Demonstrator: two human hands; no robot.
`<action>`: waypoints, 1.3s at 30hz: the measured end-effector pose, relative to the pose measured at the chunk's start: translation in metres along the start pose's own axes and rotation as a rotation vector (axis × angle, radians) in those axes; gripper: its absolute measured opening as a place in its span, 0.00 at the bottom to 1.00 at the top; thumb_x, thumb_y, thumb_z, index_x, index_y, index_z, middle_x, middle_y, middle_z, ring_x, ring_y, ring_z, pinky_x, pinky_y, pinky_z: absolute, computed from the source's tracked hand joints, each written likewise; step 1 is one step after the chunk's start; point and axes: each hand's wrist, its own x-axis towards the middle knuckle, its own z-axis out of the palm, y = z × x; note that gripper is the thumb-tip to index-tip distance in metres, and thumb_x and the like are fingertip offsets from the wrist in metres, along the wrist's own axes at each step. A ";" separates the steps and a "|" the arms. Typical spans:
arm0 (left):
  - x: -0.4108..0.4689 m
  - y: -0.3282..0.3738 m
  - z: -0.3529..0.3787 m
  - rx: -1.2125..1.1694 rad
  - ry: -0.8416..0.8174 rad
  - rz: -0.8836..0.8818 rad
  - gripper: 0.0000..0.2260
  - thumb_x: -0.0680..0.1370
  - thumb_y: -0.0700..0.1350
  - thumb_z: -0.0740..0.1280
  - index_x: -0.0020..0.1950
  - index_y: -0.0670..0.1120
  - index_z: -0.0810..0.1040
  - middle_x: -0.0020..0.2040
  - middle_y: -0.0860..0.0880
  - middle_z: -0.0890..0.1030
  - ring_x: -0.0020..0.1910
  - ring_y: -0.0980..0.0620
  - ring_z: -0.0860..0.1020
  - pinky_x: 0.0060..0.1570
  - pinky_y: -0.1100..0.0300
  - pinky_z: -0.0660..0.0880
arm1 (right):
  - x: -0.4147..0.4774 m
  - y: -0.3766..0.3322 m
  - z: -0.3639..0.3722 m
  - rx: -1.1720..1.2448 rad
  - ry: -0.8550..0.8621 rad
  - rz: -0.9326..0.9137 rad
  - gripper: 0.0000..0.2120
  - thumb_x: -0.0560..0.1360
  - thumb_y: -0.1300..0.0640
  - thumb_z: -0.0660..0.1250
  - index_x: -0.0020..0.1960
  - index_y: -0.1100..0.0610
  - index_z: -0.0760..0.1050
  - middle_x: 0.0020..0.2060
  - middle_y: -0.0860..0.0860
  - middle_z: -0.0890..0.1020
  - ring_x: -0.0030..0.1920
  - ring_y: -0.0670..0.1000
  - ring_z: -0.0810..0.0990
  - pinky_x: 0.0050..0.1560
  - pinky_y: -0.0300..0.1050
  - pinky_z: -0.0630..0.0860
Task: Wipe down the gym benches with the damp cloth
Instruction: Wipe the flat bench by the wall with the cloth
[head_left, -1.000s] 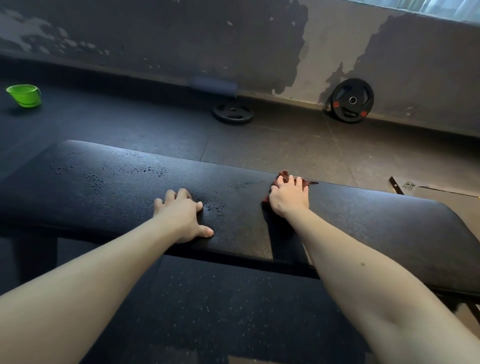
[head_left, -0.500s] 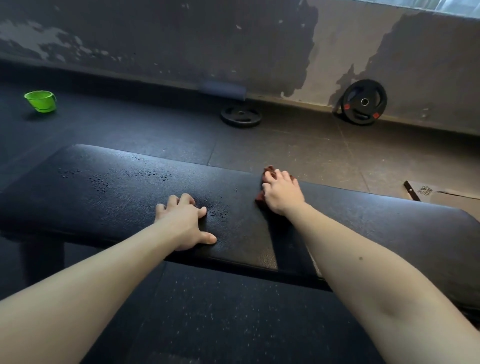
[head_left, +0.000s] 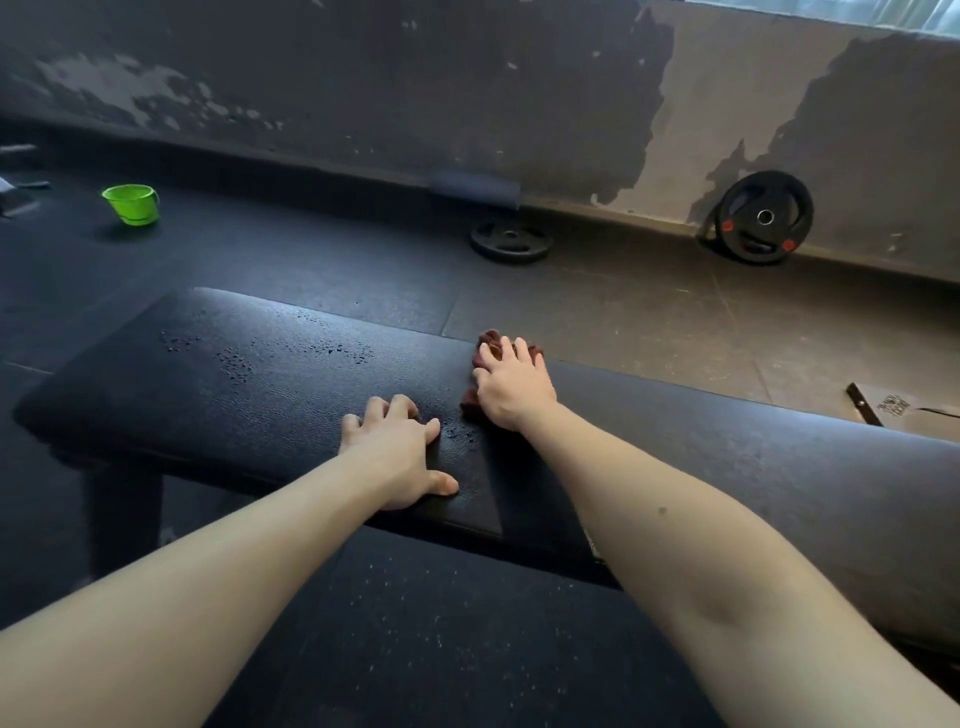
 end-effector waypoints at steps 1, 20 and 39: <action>-0.001 0.000 0.000 -0.002 0.002 0.002 0.37 0.72 0.72 0.66 0.78 0.61 0.64 0.76 0.51 0.61 0.74 0.44 0.58 0.72 0.45 0.60 | -0.005 0.009 -0.001 0.002 0.007 -0.010 0.27 0.85 0.47 0.48 0.83 0.51 0.53 0.83 0.57 0.51 0.83 0.58 0.47 0.81 0.60 0.44; -0.005 -0.004 0.007 -0.032 0.033 0.007 0.37 0.74 0.72 0.64 0.79 0.60 0.62 0.78 0.50 0.59 0.75 0.43 0.57 0.71 0.45 0.60 | -0.104 0.012 0.015 -0.016 0.071 0.063 0.26 0.86 0.47 0.47 0.83 0.50 0.54 0.83 0.55 0.51 0.83 0.56 0.46 0.81 0.57 0.42; -0.022 -0.017 0.023 -0.096 0.221 -0.047 0.34 0.74 0.71 0.66 0.74 0.54 0.70 0.77 0.48 0.63 0.74 0.43 0.61 0.69 0.45 0.60 | -0.191 -0.010 0.028 0.016 0.129 0.099 0.26 0.87 0.47 0.47 0.83 0.50 0.55 0.83 0.54 0.52 0.83 0.54 0.45 0.82 0.54 0.41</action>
